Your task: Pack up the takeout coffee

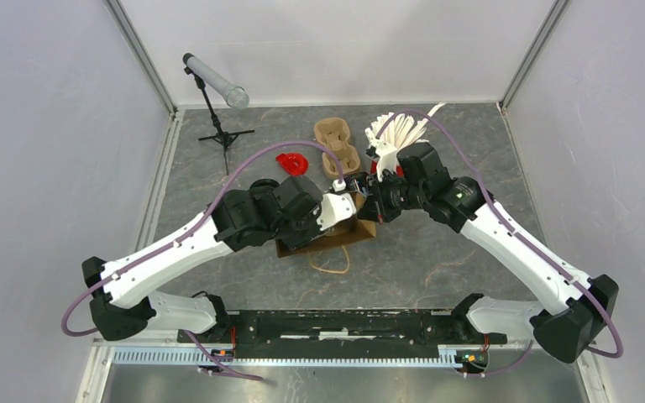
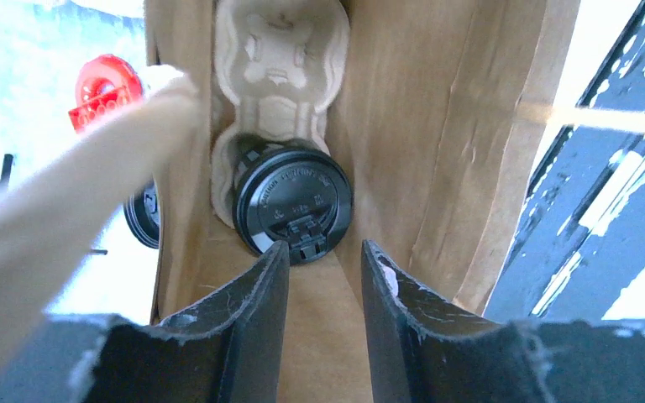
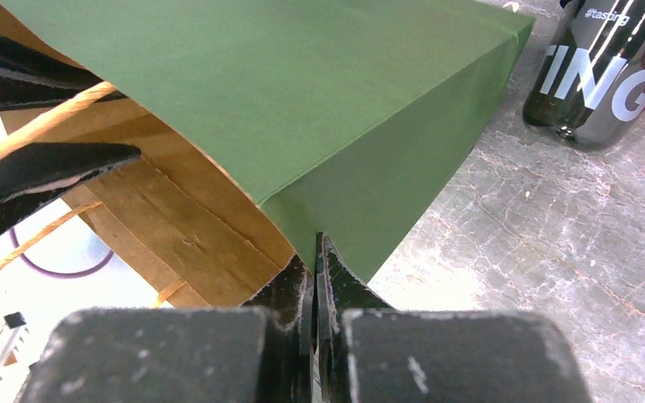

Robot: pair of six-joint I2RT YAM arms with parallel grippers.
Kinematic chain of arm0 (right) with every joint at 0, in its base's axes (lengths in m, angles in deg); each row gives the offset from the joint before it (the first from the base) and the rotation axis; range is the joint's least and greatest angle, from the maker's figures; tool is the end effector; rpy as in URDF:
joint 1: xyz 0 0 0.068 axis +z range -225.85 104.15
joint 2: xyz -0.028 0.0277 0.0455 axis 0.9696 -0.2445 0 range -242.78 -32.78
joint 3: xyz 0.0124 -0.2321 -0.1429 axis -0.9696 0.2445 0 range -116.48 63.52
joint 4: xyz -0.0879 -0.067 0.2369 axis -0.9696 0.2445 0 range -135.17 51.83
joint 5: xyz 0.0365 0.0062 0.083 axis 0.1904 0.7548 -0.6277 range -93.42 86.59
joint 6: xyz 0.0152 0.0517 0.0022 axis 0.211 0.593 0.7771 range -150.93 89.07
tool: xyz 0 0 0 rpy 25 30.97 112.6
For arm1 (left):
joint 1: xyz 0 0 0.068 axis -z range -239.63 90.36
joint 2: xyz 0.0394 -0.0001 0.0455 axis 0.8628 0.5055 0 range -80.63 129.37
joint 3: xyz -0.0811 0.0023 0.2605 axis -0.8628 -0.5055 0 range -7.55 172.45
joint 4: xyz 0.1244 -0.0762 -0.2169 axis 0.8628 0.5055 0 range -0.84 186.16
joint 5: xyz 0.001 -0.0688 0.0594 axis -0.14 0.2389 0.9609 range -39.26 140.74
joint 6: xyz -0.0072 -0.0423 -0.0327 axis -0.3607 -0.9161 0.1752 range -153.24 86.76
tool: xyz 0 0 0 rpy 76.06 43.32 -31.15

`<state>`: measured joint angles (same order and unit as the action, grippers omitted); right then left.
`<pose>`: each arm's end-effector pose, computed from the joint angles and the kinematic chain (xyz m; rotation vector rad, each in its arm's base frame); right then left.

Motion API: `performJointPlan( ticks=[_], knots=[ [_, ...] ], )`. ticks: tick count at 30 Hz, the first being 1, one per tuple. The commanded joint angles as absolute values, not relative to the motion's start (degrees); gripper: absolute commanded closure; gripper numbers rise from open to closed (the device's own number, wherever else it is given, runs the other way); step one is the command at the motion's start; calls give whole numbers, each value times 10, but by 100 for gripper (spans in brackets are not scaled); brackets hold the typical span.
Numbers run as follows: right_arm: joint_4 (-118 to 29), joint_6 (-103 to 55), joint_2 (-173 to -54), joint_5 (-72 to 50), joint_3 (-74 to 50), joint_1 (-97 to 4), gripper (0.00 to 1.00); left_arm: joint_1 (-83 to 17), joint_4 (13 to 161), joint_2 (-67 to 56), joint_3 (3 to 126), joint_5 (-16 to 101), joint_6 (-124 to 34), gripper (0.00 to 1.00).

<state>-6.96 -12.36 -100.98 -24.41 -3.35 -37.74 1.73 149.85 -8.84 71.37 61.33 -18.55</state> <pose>0.1895 0.1650 0.3446 -0.6066 2.3028 0.9174 0.1197 -0.2056 0.3665 1.4714 2.0043 -0.1124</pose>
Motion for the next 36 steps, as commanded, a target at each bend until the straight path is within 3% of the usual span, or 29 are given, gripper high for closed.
performJointPlan(
  ticks=[1, 16, 21, 25, 32, 36],
  knots=[
    [-41, -98, -1027, -279, -86, -382, 100, 15, 1454, -123, 757, 607, -244, 55],
    [40, -9, -1077, -311, -154, -383, 100, 3, 1475, -108, 906, 680, -313, 51],
    [62, 6, -1082, -302, -164, -383, 100, 2, 1425, -164, 835, 604, -300, 48],
    [87, 23, -1083, -299, -166, -383, 99, -3, 1406, -188, 804, 611, -327, 48],
    [70, 60, -1080, -327, -150, -382, 97, -31, 1472, -128, 881, 670, -355, 47],
    [58, 73, -1088, -332, -155, -382, 93, -50, 1467, -118, 926, 642, -357, 43]
  ],
)
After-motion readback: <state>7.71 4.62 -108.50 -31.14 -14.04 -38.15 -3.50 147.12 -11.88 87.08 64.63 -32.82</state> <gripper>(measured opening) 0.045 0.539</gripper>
